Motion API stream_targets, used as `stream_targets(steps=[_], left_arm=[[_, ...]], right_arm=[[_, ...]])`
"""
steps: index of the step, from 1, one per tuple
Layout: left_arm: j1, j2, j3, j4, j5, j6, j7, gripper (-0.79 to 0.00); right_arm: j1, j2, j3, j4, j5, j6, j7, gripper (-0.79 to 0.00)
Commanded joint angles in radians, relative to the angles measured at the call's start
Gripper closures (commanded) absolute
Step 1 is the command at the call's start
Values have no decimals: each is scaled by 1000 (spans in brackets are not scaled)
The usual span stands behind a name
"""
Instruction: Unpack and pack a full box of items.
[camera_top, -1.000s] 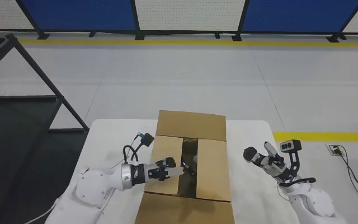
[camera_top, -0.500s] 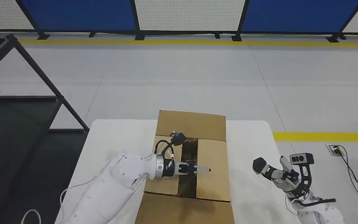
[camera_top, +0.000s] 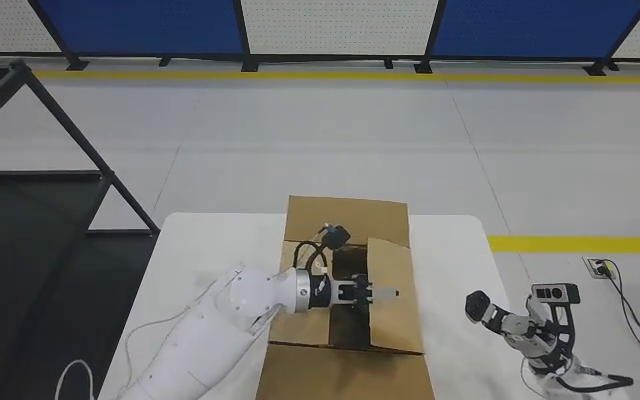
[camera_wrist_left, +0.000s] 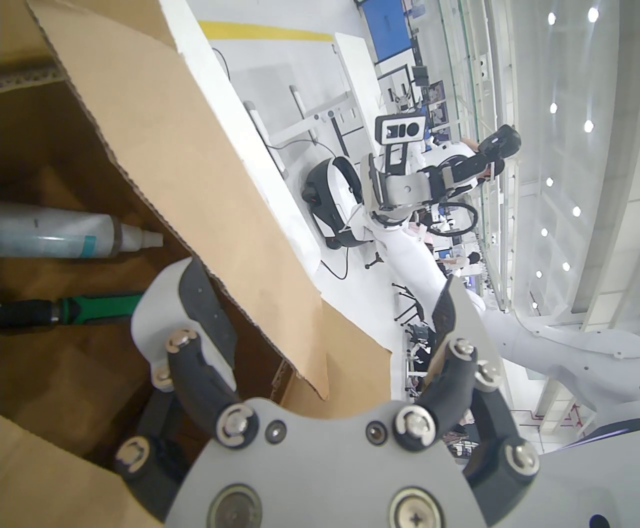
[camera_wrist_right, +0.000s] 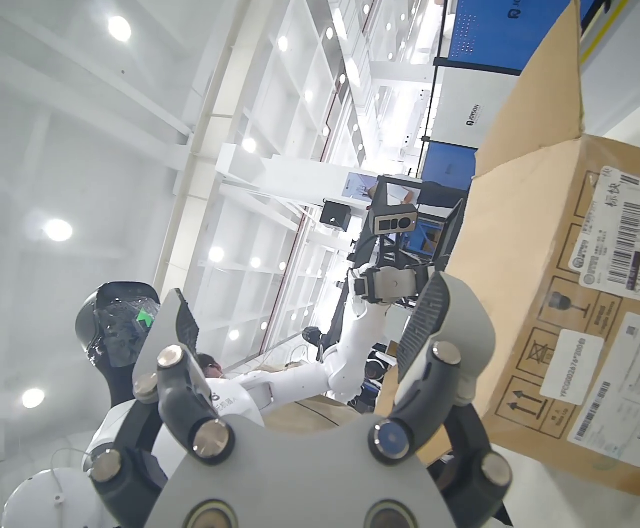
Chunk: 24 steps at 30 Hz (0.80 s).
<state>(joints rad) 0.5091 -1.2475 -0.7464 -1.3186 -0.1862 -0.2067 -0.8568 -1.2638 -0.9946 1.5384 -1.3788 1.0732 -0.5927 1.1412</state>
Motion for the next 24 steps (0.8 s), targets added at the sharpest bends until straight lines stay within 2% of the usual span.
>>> stream_targets(steps=[1,8,18,24], left_arm=[[-3,-5,4,-18,2,6,13,-785],[-35,-38,43,-43,16,26,71,-785],[-83,-106,114,25,2,4,194,-785],[-83,-106,114,25,2,4,194,-785]], right_arm=[[-11,0,18,-1,24,-7,28,-785],[-57,-2,100,11,109,2,88,-785],[-54,-12,213,85,164,89,175,-785],[-52,-12,213,89,160,91,178,-785]])
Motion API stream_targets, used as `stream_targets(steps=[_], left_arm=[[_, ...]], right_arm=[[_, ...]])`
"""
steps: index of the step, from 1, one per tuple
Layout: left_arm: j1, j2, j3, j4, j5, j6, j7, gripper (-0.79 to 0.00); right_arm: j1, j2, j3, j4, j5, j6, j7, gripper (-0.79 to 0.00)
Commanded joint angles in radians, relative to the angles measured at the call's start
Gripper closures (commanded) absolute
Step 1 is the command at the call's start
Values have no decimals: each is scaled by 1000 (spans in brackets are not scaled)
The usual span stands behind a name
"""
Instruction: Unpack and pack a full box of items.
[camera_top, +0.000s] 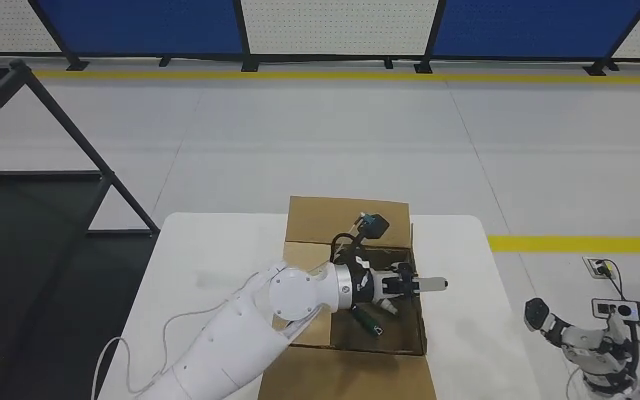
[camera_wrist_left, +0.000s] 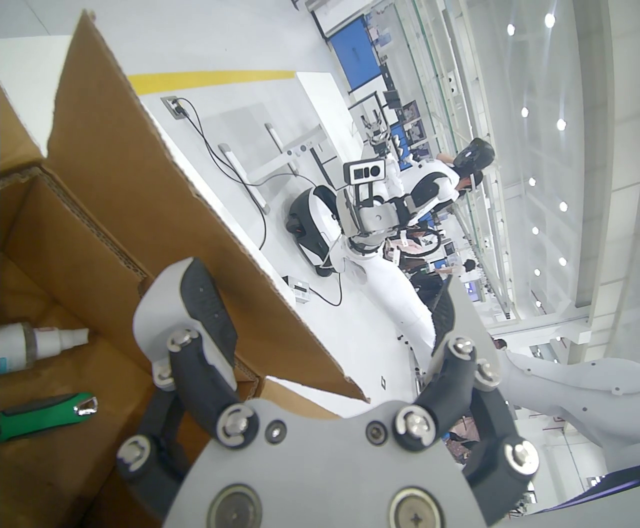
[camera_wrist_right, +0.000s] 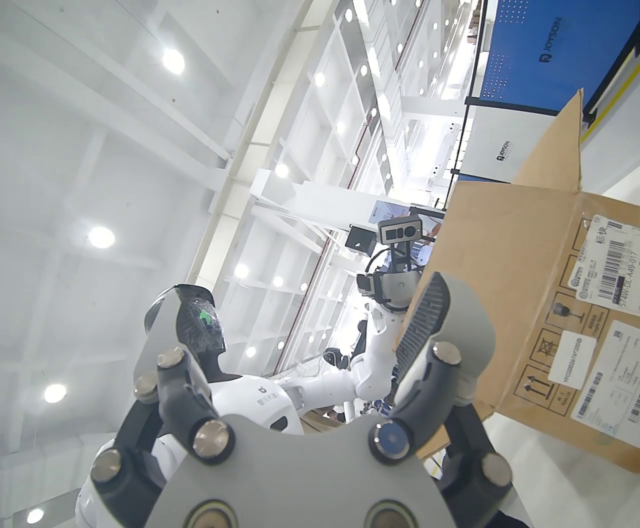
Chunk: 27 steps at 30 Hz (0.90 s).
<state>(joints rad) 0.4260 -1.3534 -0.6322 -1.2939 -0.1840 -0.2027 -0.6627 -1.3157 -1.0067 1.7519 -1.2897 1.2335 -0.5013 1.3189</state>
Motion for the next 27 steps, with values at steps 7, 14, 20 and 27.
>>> stream_targets(steps=[7,14,20,27], left_arm=[[15,1,-6,-7,9,5,21,-785],[12,-17,-16,-4,18,16,49,-785],[-58,-73,42,89,-26,-24,22,-785],[-139,-162,123,260,-52,-59,42,-785]], right_arm=[[-5,-2,1,-29,-1,14,-28,-785],[-26,-7,62,-93,66,14,-1,-785],[-71,-11,137,-144,153,65,45,-785],[-122,-16,176,-227,121,82,46,-785]])
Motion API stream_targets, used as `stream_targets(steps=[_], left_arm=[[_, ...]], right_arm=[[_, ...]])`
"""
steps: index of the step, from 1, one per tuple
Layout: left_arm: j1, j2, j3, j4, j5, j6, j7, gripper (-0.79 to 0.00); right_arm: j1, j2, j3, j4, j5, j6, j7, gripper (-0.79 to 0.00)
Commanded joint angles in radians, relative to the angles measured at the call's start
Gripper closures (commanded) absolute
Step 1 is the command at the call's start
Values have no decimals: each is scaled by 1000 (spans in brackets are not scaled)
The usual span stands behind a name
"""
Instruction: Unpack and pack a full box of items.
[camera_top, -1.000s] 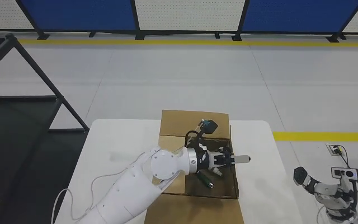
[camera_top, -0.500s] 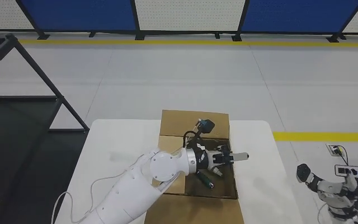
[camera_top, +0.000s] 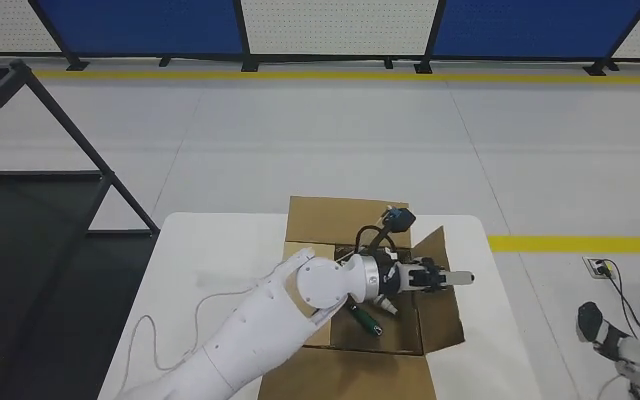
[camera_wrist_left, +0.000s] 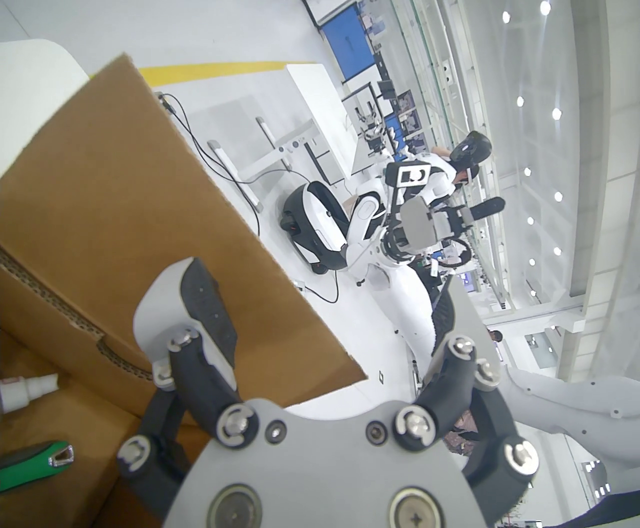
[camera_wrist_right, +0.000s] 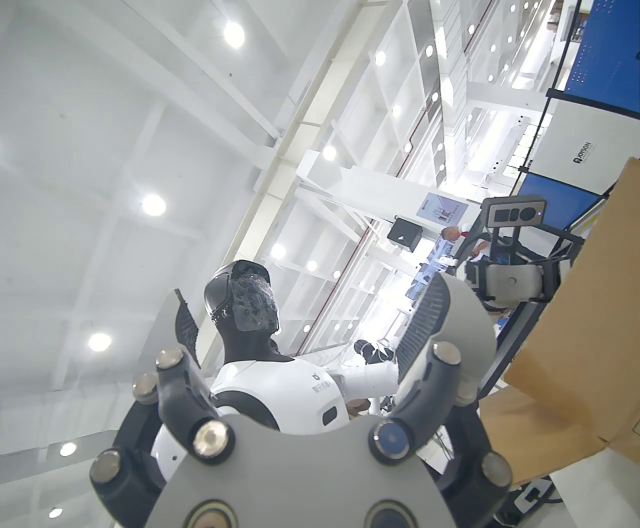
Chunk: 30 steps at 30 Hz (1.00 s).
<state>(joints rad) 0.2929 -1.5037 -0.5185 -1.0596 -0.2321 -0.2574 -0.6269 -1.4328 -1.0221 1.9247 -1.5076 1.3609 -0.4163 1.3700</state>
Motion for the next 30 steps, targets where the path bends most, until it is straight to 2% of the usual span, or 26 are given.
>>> stream_targets(steps=[1,11,17,22,30], left_arm=[[-12,-25,21,51,-11,-10,10,-785],[-65,-155,95,278,-75,-72,-35,-785],[-83,-210,100,389,-92,-106,-55,-785],[-90,-225,56,459,-136,-176,-61,-785],[-86,-224,4,492,-144,-224,-93,-785]], right_arm=[[-11,-2,8,-21,-11,-6,-10,-785],[-65,-12,33,-111,-64,16,-5,-785],[-65,-16,-8,-136,-202,7,-40,-785],[-44,-13,-47,-118,-397,17,-121,-785],[-9,-13,-116,-89,-611,26,-227,-785]])
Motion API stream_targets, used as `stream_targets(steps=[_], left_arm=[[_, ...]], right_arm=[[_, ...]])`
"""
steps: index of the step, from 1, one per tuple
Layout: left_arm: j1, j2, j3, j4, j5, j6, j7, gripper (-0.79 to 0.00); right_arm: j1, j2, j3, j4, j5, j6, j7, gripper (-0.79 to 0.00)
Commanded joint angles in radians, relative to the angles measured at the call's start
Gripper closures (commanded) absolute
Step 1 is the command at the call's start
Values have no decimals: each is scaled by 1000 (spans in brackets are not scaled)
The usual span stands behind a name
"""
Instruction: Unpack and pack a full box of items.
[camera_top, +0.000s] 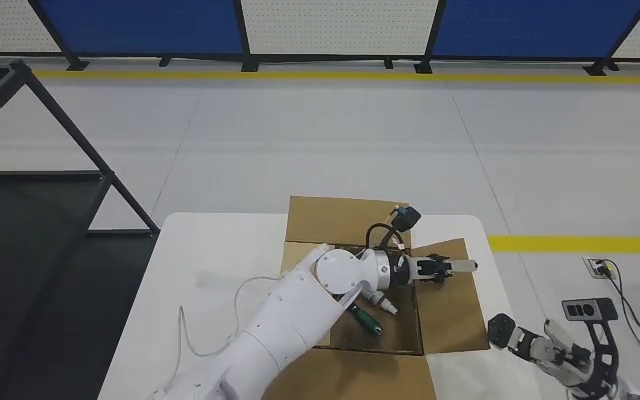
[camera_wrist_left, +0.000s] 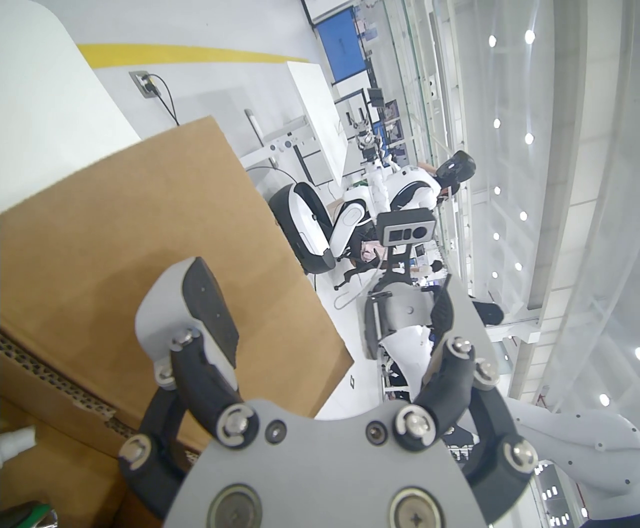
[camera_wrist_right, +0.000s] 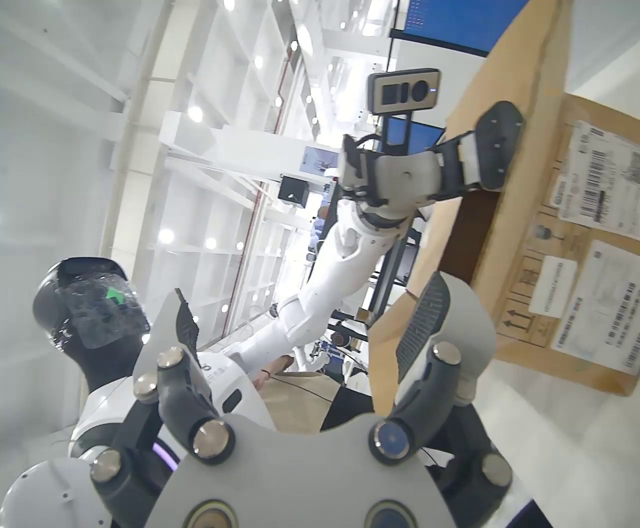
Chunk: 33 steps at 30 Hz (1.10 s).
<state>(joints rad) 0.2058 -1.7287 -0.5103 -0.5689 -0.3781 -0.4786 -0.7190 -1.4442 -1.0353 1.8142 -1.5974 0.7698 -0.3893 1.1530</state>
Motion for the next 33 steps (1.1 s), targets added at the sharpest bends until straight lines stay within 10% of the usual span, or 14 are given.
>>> stream_targets(steps=[1,11,18,22,29,33], left_arm=[[3,1,-10,2,5,-4,-1,-785],[23,28,-93,-35,26,-63,23,-785],[95,116,-241,-165,134,-163,145,-785],[280,212,-419,-434,299,-175,259,-785],[843,336,-800,-1180,539,54,284,-785],[883,341,-822,-1226,548,66,283,-785]], right_arm=[[4,0,-12,2,-36,-1,-22,-785],[-8,2,-23,-15,-131,5,-74,-785],[14,2,-59,-12,-247,26,-152,-785],[32,6,-73,13,-295,66,-153,-785],[48,9,-97,49,-332,84,-156,-785],[44,7,-104,51,-302,67,-162,-785]])
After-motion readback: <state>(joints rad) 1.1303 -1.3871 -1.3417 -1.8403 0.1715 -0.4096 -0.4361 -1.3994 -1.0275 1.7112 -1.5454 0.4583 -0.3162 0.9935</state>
